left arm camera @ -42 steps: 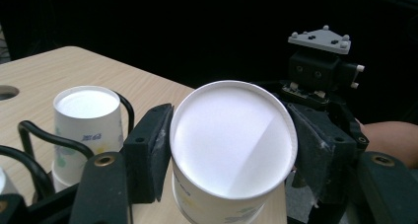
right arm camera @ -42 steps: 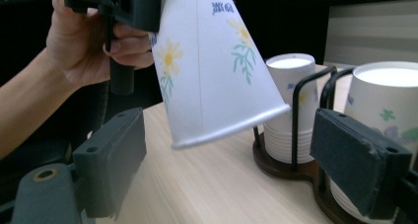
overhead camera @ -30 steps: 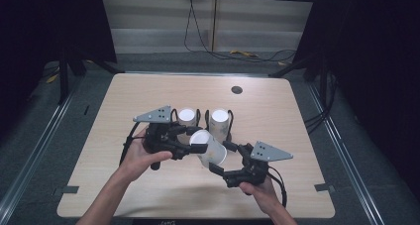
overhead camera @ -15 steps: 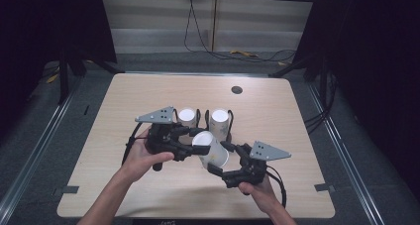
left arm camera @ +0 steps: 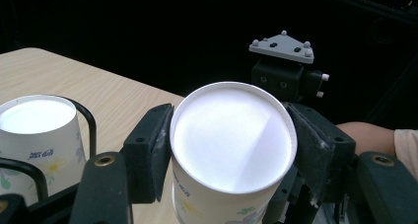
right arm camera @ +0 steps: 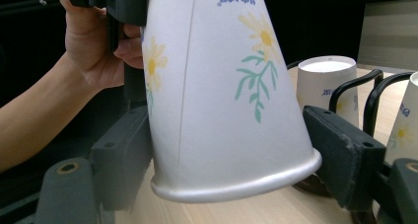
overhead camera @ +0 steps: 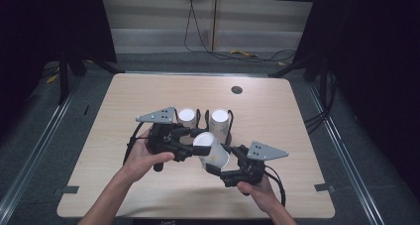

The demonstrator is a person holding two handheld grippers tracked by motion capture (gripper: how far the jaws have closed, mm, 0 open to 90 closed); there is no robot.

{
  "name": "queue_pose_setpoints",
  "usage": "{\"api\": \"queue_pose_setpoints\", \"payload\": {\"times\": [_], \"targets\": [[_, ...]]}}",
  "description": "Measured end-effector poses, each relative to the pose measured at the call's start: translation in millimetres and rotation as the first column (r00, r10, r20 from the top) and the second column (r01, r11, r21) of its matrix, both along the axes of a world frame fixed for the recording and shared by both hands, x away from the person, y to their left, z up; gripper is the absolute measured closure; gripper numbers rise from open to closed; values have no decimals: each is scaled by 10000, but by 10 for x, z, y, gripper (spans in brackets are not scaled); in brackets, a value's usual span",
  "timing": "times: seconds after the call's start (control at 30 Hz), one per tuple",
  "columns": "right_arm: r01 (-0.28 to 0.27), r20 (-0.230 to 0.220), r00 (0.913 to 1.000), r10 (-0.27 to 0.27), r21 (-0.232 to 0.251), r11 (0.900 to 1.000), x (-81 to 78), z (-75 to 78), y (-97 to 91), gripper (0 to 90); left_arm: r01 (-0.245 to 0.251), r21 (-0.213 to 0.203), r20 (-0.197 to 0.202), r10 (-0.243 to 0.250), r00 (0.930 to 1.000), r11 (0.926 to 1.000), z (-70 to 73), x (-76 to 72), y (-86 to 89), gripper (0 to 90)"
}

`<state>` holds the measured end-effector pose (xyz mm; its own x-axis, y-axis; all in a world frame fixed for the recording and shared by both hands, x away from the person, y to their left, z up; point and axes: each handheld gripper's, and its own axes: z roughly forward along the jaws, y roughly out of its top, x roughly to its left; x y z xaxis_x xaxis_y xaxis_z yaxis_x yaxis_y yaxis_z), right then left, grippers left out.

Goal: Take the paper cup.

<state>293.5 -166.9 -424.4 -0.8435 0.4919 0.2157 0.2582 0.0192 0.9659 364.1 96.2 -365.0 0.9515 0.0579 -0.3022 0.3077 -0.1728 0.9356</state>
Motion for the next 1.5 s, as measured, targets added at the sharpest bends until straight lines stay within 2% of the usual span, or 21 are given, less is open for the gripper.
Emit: {"api": "queue_pose_setpoints", "payload": {"times": [0.17, 0.27, 0.3, 0.57, 0.77, 0.8, 0.87, 0.9, 0.93, 0.97, 1.07, 1.1, 1.23, 1.3, 1.37, 1.4, 1.43, 1.47, 1.5], "targets": [[-131, 85, 9999, 133, -167, 9998, 3, 0, -6, 253, 39, -22, -61, -39, 10000, 10000, -11, 1, 10, 359], [-97, 134, 9999, 100, -193, 9998, 6, 5, -16, 258, -88, -53, -183, 87, 9998, 9999, -15, 6, 1, 350], [-76, 124, 9999, 78, -192, 9998, 7, 6, -20, 259, -150, 25, -108, 150, 9998, 9999, -15, 10, -17, 345], [-89, 67, 9999, 92, -354, 9993, 6, 11, -28, 262, -468, 211, -218, 473, 9986, 9987, -24, 23, -28, 241], [-133, -49, 9999, 130, -702, 9974, 11, 12, -31, 265, -502, 289, -173, 508, 9986, 9983, -30, 34, -5, 214], [-82, -172, 9998, 66, -938, 9956, 18, 18, -37, 268, -506, 343, -122, 510, 9986, 9981, -35, 34, 5, 212], [-104, -154, 9998, 88, -1074, 9942, 20, 22, -41, 269, -549, 397, -84, 553, 9984, 9977, -36, 32, 7, 212], [-60, -127, 9999, 44, -1358, 9907, 20, 34, -50, 270, -546, 455, -45, 548, 9985, 9975, -38, 29, 15, 212], [-60, -127, 9999, 44, -1358, 9907, 20, 34, -50, 270, -546, 455, -45, 548, 9985, 9975, -38, 29, 15, 211], [-100, -177, 9998, 72, -1639, 9864, 28, 44, -62, 272, -618, 585, 123, 612, 9981, 9964, -40, 27, 22, 212], [-150, -252, 9996, 104, -1889, 9819, 39, 52, -65, 275, -609, 662, 224, 596, 9980, 9959, -44, 29, 29, 212], [-275, -391, 9991, 189, -2324, 9722, 56, 66, -63, 274, -624, 782, 362, 597, 9976, 9950, -55, 29, 30, 212], [-662, -587, 9970, 502, -3138, 9472, 72, 91, -36, 274, -599, 994, 374, 564, 9977, 9932, -89, 16, 9, 212], [-712, -614, 9967, 537, -3352, 9395, 76, 102, -35, 276, -592, 1015, 386, 555, 9977, 9931, -90, 15, 9, 212], [-682, -590, 9970, 510, -3423, 9371, 78, 107, -35, 279, -602, 1042, 460, 557, 9974, 9927, -89, 20, 15, 213], [-663, -585, 9971, 483, -3620, 9298, 91, 131, -45, 282, -622, 1062, 530, 568, 9970, 9924, -87, 22, 22, 213], [-663, -585, 9971, 483, -3620, 9298, 91, 131, -45, 282, -642, 1071, 598, 580, 9965, 9922, -86, 21, 26, 213], [-655, -605, 9971, 455, -3884, 9192, 107, 163, -52, 286, -643, 1075, 689, 571, 9960, 9921, -92, 18, 40, 230], [-655, -605, 9971, 455, -3884, 9192, 107, 163, -52, 286, -643, 1075, 689, 571, 9960, 9921, -92, 18, 40, 240]]}}
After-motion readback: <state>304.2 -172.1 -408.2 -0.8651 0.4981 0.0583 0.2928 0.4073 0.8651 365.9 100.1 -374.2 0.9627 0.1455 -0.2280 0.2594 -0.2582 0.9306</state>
